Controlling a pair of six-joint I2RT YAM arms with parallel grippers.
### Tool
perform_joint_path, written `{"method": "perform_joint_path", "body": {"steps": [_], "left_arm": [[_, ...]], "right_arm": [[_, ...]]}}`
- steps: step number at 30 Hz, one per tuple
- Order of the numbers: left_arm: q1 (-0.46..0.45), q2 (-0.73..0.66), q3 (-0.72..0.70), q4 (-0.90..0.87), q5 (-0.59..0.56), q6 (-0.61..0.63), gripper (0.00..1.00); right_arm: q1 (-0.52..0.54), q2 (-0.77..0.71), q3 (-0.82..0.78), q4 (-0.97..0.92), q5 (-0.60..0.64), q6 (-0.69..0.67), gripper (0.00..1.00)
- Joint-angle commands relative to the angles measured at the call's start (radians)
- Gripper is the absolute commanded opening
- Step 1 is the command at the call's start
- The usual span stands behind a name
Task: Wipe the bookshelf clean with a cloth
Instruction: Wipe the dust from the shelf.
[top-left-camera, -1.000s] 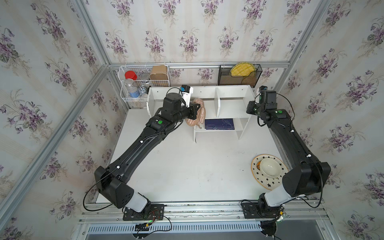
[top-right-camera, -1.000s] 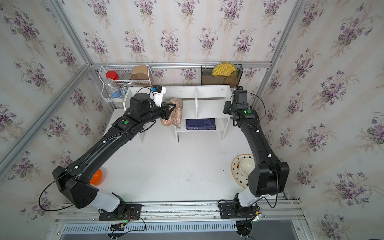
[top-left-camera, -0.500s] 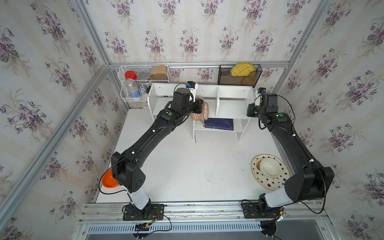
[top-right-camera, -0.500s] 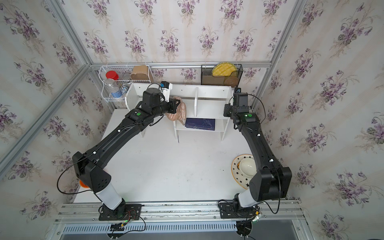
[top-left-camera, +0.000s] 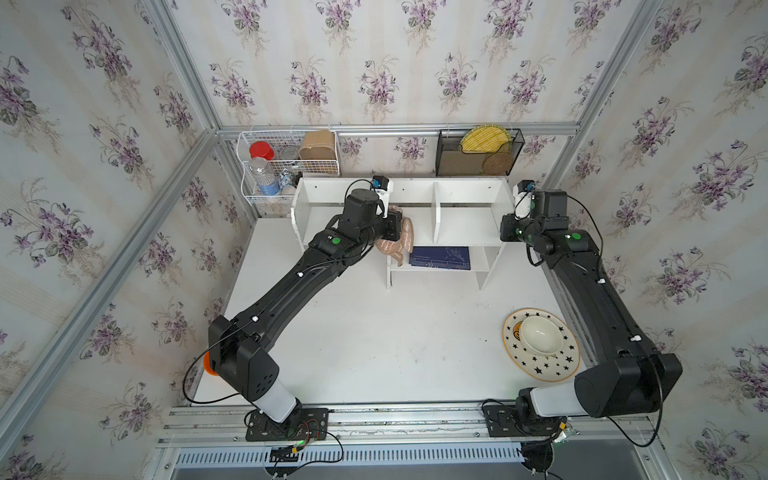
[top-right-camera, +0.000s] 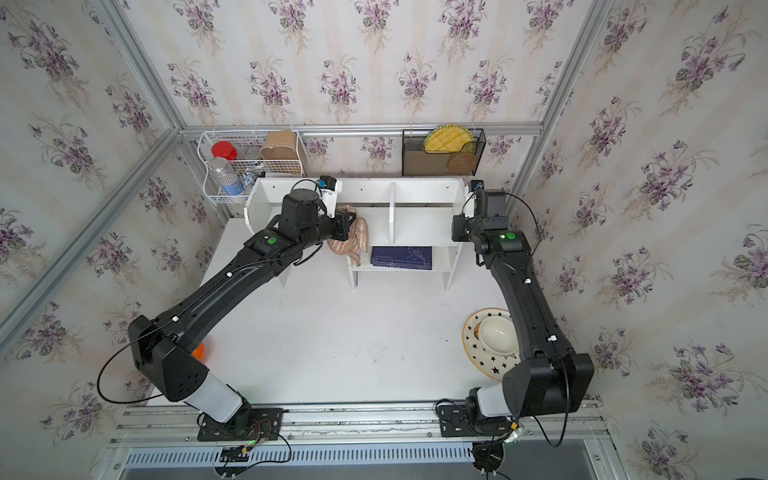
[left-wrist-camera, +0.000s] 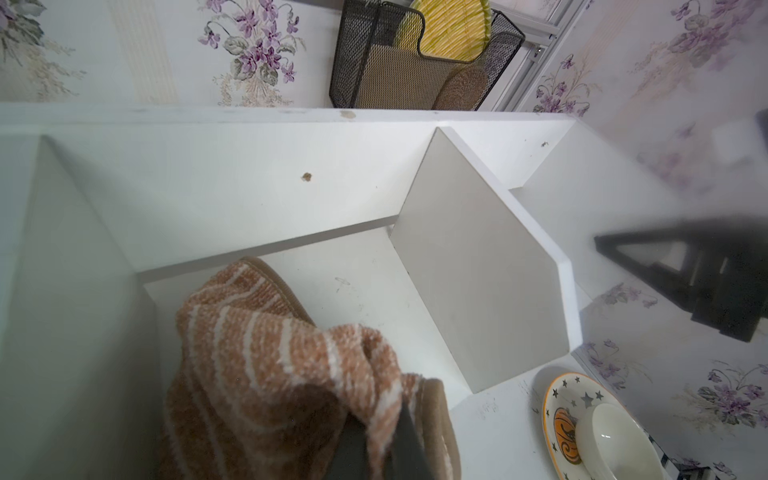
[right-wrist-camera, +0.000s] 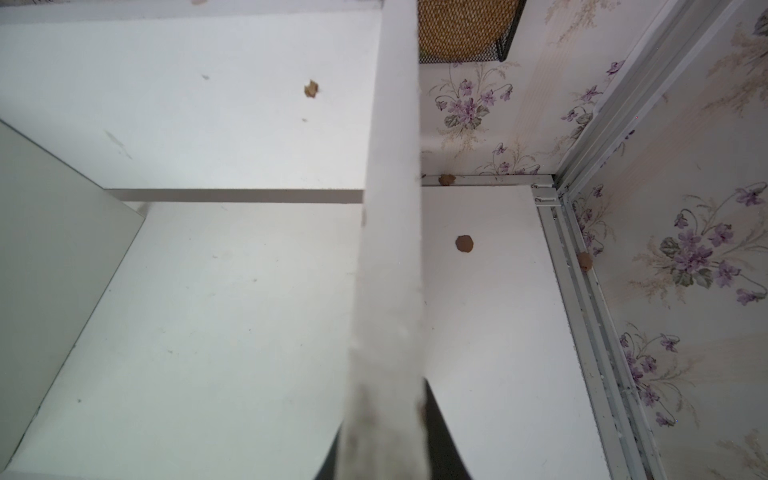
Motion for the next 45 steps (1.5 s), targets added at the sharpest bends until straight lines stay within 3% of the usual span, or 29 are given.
{"method": "perform_joint_path", "body": {"steps": [1, 8, 11, 13, 18, 24, 29, 33, 36, 40, 45], "left_arm": [[-0.001, 0.039, 0.044, -0.048, -0.015, 0.048, 0.0], [-0.026, 0.217, 0.202, -0.048, 0.18, 0.025, 0.0], [-0.057, 0.237, 0.22, -0.058, 0.209, 0.026, 0.0], [-0.073, 0.205, 0.175, -0.059, 0.156, 0.027, 0.0], [-0.072, 0.015, -0.052, -0.114, -0.118, -0.06, 0.0], [-0.07, -0.171, -0.229, -0.079, -0.247, -0.057, 0.0], [-0.069, -0.051, -0.077, 0.013, -0.167, 0.032, 0.0], [-0.066, 0.121, 0.138, -0.015, -0.149, 0.045, 0.0], [-0.066, 0.203, 0.223, -0.018, -0.115, 0.038, 0.0], [-0.066, 0.231, 0.227, -0.02, -0.039, 0.007, 0.0], [-0.1, 0.073, -0.006, 0.089, -0.017, -0.042, 0.0]], "right_arm": [[0.006, 0.023, 0.018, 0.127, -0.191, 0.112, 0.0], [0.007, 0.042, -0.015, 0.153, -0.218, 0.14, 0.0], [0.007, 0.03, -0.03, 0.155, -0.202, 0.147, 0.0], [0.007, 0.028, -0.032, 0.15, -0.196, 0.149, 0.0], [0.007, 0.009, -0.037, 0.151, -0.191, 0.155, 0.0], [0.006, 0.004, -0.029, 0.144, -0.186, 0.164, 0.0], [0.008, -0.005, -0.038, 0.138, -0.187, 0.164, 0.0], [0.009, -0.026, -0.049, 0.13, -0.173, 0.162, 0.0], [0.009, -0.04, -0.062, 0.133, -0.168, 0.168, 0.0], [0.008, -0.042, -0.071, 0.133, -0.162, 0.183, 0.0], [0.009, -0.03, -0.078, 0.137, -0.148, 0.198, 0.0]]}}
